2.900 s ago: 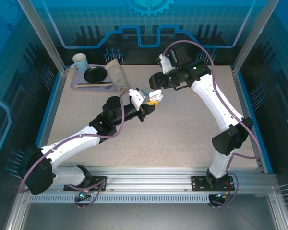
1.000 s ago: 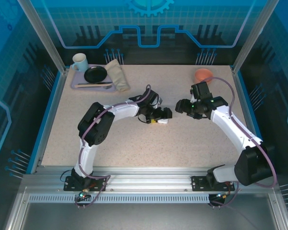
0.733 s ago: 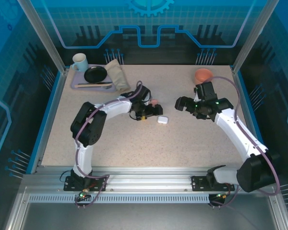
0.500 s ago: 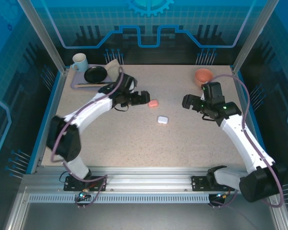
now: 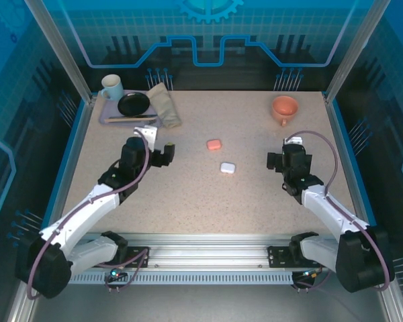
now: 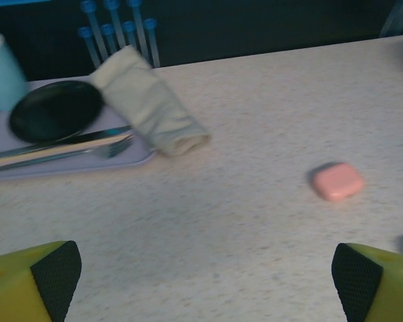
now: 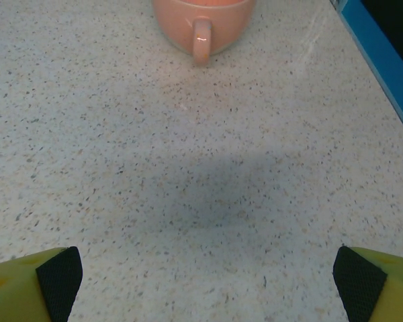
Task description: Insert wireless bluetooth earbuds into charging case
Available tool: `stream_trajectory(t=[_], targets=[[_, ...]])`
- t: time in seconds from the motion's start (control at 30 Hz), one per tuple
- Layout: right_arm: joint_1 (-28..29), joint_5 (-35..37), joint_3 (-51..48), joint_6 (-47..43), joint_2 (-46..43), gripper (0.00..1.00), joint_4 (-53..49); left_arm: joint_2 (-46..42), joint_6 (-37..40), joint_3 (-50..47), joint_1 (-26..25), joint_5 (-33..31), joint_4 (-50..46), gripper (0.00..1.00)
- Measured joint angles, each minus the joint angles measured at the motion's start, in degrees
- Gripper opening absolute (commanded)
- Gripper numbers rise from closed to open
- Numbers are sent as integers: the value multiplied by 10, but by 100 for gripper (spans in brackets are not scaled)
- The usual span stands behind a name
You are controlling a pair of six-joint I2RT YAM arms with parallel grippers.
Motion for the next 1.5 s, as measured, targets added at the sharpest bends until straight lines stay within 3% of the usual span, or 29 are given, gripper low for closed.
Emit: stream_trajectory(t=[0.2, 0.37, 0.83, 1.07, 1.27, 1.5], targets=[[-24, 0, -66, -34, 31, 100, 135, -86, 16, -120, 96, -7, 105, 99], [-39, -10, -96, -45, 66, 100, 222, -91, 14, -170, 161, 2, 165, 99], [-41, -93, -127, -92, 202, 100, 473, 163, 2, -205, 178, 72, 375, 99], [-54, -176, -88, -115, 220, 100, 445, 270, 14, -188, 187, 119, 436, 99], [-70, -203, -74, -115, 220, 100, 436, 276, 8, -167, 223, 161, 437, 99], [-70, -208, -74, -115, 220, 100, 430, 276, 1, -165, 225, 177, 438, 99]])
